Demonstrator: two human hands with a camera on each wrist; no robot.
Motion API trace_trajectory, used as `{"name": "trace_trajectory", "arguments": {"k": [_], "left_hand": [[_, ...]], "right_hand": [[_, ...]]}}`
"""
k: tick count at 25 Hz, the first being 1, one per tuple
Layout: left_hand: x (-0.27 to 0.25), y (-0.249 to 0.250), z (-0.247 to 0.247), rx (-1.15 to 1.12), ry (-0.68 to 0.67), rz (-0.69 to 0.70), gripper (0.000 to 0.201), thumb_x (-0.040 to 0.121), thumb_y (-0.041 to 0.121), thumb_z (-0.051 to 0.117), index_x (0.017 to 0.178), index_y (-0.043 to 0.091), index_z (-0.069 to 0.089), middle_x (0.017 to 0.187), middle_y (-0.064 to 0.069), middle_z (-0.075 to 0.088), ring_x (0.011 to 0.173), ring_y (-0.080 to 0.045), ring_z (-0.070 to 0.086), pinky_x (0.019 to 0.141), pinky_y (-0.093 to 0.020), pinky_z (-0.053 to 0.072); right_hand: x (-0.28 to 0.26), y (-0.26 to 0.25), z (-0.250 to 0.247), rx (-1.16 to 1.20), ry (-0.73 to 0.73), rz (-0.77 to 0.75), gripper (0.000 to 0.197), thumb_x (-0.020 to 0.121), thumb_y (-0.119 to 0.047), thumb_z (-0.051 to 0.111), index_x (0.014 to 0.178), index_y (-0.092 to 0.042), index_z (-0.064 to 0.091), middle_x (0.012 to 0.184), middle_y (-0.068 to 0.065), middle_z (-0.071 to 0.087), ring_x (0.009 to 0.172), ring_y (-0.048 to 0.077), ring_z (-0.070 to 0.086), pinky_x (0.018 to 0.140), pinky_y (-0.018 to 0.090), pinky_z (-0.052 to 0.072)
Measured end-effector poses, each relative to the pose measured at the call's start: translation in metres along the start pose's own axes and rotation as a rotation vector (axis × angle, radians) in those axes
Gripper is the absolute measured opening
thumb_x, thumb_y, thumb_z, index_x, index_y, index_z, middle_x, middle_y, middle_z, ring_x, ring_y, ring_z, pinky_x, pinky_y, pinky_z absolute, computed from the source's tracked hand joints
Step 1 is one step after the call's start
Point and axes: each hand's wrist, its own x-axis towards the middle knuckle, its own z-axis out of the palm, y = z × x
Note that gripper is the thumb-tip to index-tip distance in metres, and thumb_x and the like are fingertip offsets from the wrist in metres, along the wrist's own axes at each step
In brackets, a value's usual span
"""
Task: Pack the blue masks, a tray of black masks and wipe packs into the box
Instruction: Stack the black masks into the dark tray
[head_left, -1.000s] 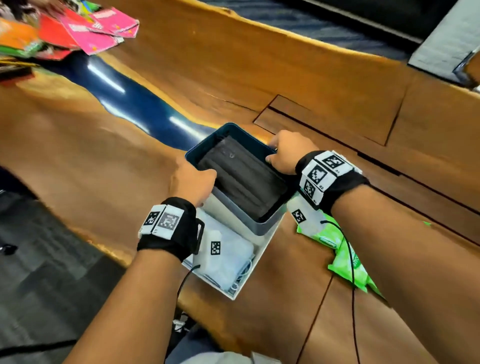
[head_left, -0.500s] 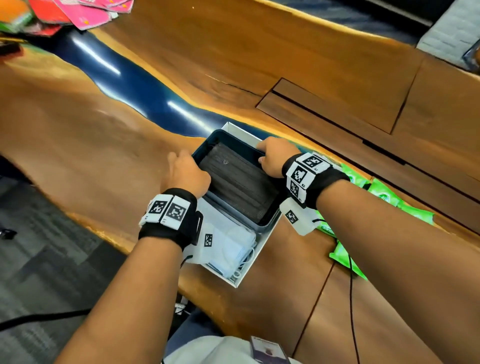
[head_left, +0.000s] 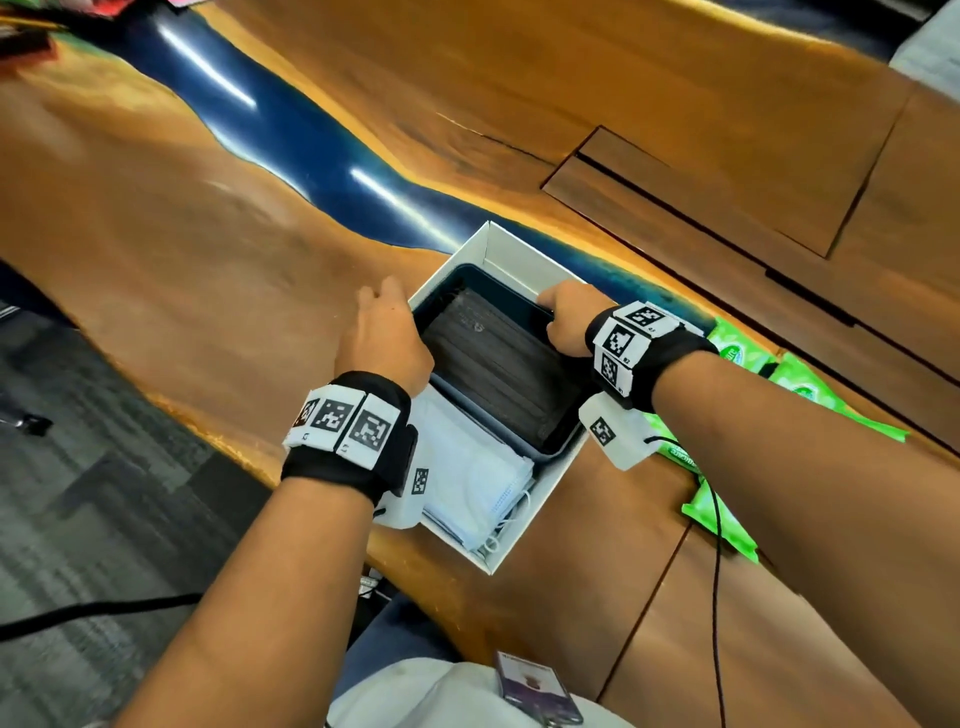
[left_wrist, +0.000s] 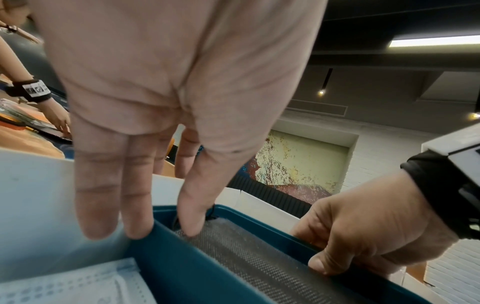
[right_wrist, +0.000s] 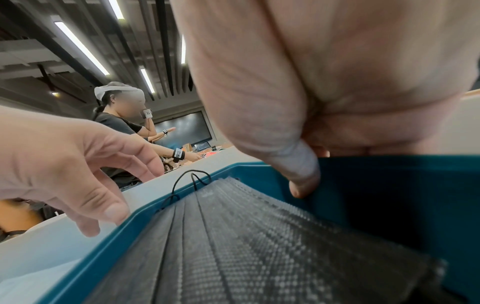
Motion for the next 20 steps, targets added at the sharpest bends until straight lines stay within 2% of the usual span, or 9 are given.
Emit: {"name": "trace_trajectory", "arguments": {"k": [4,6,8,10,13,15,18,19,20], "left_hand": [[0.002,0.000,0.001,0.027,-0.045,0.024,0.039,0.085,0.004,0.065,0.119,0.006,0.048,0.123,-0.018,0.051,0.110,-0.042,0.053,0.087,-0.045,0.044],[0.004,0.001,0.001,0.029,-0.067,0.036,0.037,0.086,0.005,0.063,0.120,0.006,0.048,0.121,-0.018,0.055,0.109,-0.041,0.055,0.086,-0.044,0.045],[0.004,0.002,0.000,0.032,-0.083,0.039,0.036,0.088,0.006,0.060,0.121,0.005,0.049,0.119,-0.019,0.058,0.107,-0.041,0.056,0.083,-0.042,0.045],[0.004,0.002,-0.001,0.033,-0.097,0.036,0.036,0.088,0.007,0.059,0.123,0.006,0.050,0.118,-0.019,0.058,0.107,-0.041,0.056,0.080,-0.041,0.045],[0.003,0.002,-0.003,0.042,-0.120,0.033,0.038,0.089,0.010,0.059,0.125,0.007,0.048,0.119,-0.018,0.058,0.107,-0.040,0.056,0.076,-0.040,0.043],[0.001,0.004,-0.003,0.042,-0.139,0.031,0.042,0.089,0.015,0.061,0.128,0.008,0.046,0.122,-0.017,0.056,0.109,-0.039,0.056,0.079,-0.042,0.045],[-0.005,0.012,-0.004,0.079,-0.140,0.041,0.048,0.090,0.023,0.063,0.131,0.012,0.042,0.131,-0.014,0.045,0.110,-0.041,0.055,0.088,-0.049,0.048],[-0.009,0.015,-0.003,0.096,-0.128,0.057,0.047,0.091,0.024,0.063,0.131,0.012,0.042,0.134,-0.012,0.041,0.109,-0.041,0.055,0.089,-0.049,0.048],[-0.012,0.019,-0.001,0.117,-0.114,0.091,0.044,0.091,0.025,0.063,0.129,0.013,0.044,0.136,-0.011,0.039,0.110,-0.041,0.055,0.089,-0.049,0.048]], "right_hand": [[0.007,0.001,0.006,-0.038,-0.029,0.021,0.035,0.091,-0.001,0.051,0.124,-0.006,0.063,0.119,0.014,0.065,0.109,0.033,0.061,0.091,0.034,0.050],[0.009,0.001,0.007,-0.068,-0.073,0.037,0.036,0.092,-0.002,0.049,0.125,-0.005,0.062,0.120,0.015,0.065,0.111,0.034,0.061,0.092,0.036,0.050],[0.009,-0.001,0.008,-0.128,-0.141,0.049,0.032,0.093,-0.004,0.046,0.121,-0.002,0.062,0.119,0.017,0.066,0.108,0.035,0.062,0.088,0.037,0.051],[0.009,-0.002,0.009,-0.173,-0.181,0.053,0.028,0.092,-0.004,0.046,0.115,0.000,0.063,0.114,0.018,0.066,0.097,0.033,0.063,0.079,0.036,0.050],[0.009,-0.002,0.008,-0.187,-0.138,0.050,0.024,0.091,-0.005,0.051,0.111,-0.002,0.063,0.106,0.016,0.066,0.082,0.029,0.056,0.070,0.031,0.046],[0.008,-0.003,0.006,-0.183,-0.077,0.042,0.020,0.089,-0.009,0.056,0.106,-0.004,0.065,0.102,0.013,0.066,0.081,0.029,0.058,0.069,0.029,0.049],[0.002,-0.005,0.004,-0.205,-0.074,0.037,0.009,0.088,-0.011,0.057,0.090,-0.003,0.061,0.079,0.009,0.060,0.077,0.031,0.058,0.062,0.027,0.047],[-0.001,-0.005,0.005,-0.204,-0.069,0.034,0.009,0.089,-0.012,0.057,0.092,-0.003,0.060,0.079,0.008,0.060,0.078,0.031,0.058,0.062,0.026,0.048],[-0.005,-0.004,0.004,-0.187,-0.055,0.033,0.014,0.090,-0.013,0.057,0.099,-0.003,0.062,0.087,0.010,0.063,0.083,0.031,0.061,0.067,0.028,0.052]]}}
